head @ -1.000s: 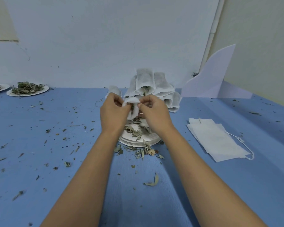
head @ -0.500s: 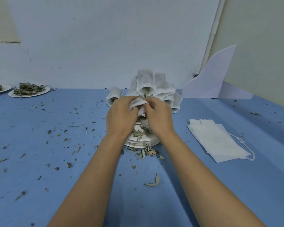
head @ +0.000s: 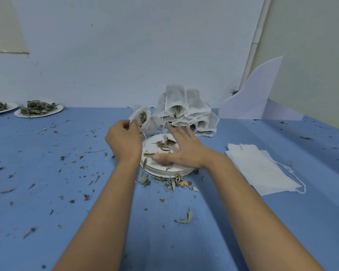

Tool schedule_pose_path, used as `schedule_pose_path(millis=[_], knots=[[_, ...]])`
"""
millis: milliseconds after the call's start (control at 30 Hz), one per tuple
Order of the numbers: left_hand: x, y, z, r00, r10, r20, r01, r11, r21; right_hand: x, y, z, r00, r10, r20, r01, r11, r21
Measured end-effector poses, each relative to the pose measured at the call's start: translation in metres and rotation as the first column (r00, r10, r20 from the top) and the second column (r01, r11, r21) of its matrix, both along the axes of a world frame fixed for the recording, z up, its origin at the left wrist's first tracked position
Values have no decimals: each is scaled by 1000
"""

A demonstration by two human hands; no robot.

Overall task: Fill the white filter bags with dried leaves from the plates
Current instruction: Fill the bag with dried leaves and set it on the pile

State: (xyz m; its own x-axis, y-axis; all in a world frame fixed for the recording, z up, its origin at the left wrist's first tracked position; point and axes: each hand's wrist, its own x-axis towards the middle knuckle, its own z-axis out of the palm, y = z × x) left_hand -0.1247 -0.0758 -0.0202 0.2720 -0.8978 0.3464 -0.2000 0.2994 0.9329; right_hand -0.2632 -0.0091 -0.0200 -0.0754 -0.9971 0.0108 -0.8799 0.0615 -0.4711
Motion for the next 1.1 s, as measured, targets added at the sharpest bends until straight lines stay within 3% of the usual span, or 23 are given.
schedule_pose_path(millis=[200, 500, 567, 633, 767, 900, 1033, 1100], knots=[[1, -2, -1, 995, -12, -103, 16, 999, 41, 3, -13, -12, 983, 61, -170, -51, 997, 59], [3, -1, -2, 988, -1, -155, 7, 999, 39, 9, -25, -7, 992, -117, -41, 103, 963, -248], [4, -2, 1, 983, 24, -182, -21, 1000, 18, 13, -20, -3, 995, -82, 52, 96, 920, -380], [6, -3, 3, 981, 42, -190, -41, 999, 12, 21, -12, 4, 1000, 12, 14, -4, 885, -466], [6, -4, 3, 981, 40, -191, -35, 999, 28, 38, 5, 15, 959, 261, -114, -282, 924, -259], [6, -2, 4, 982, 31, -185, -24, 999, 35, 47, 8, 10, 875, 337, -347, -400, 908, -128], [6, 0, 5, 988, 37, -148, -33, 999, 35, 47, 4, 1, 821, 316, -476, -429, 891, -149], [7, 0, 6, 984, 27, -177, -21, 999, 31, 45, 1, -1, 848, 302, -436, -429, 874, -229]])
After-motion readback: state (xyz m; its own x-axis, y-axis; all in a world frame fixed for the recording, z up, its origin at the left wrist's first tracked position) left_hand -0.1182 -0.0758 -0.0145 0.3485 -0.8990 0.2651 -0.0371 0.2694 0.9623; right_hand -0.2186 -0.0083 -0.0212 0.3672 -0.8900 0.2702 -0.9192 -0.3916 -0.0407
